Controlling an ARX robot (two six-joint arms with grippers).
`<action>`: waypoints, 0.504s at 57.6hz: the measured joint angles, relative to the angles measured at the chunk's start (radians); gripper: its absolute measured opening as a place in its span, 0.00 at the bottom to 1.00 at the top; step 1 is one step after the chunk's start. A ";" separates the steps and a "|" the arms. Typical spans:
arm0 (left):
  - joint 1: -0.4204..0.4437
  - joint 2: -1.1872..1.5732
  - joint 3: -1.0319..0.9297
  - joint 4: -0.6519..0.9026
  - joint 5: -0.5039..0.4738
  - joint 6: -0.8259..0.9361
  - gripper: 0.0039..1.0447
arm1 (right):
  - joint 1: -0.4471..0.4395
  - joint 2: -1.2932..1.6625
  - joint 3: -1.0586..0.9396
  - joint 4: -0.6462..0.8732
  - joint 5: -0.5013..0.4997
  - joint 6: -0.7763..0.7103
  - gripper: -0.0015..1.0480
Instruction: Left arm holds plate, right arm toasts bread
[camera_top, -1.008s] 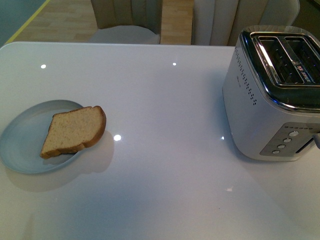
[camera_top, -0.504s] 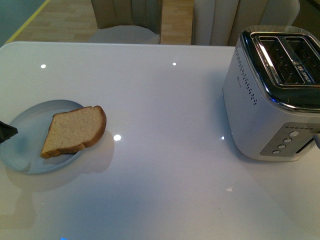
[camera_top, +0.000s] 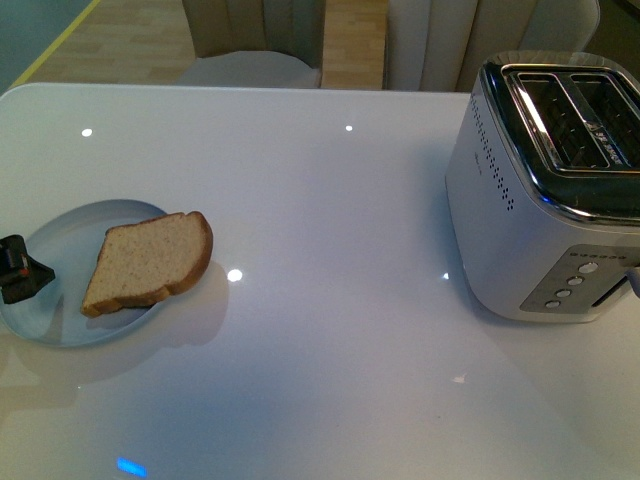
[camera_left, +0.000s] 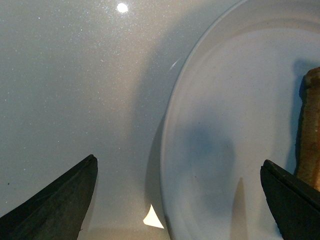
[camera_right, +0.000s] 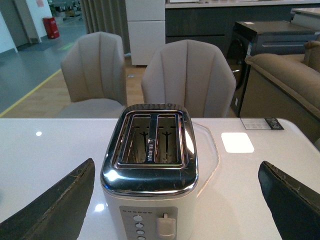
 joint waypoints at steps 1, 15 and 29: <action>-0.003 0.002 0.003 0.000 -0.003 0.003 0.93 | 0.000 0.000 0.000 0.000 0.000 0.000 0.92; -0.029 0.017 0.032 -0.013 -0.040 0.002 0.75 | 0.000 0.000 0.000 0.000 0.000 0.000 0.92; -0.043 0.022 0.034 -0.021 -0.058 0.000 0.41 | 0.000 0.000 0.000 0.000 0.000 0.000 0.92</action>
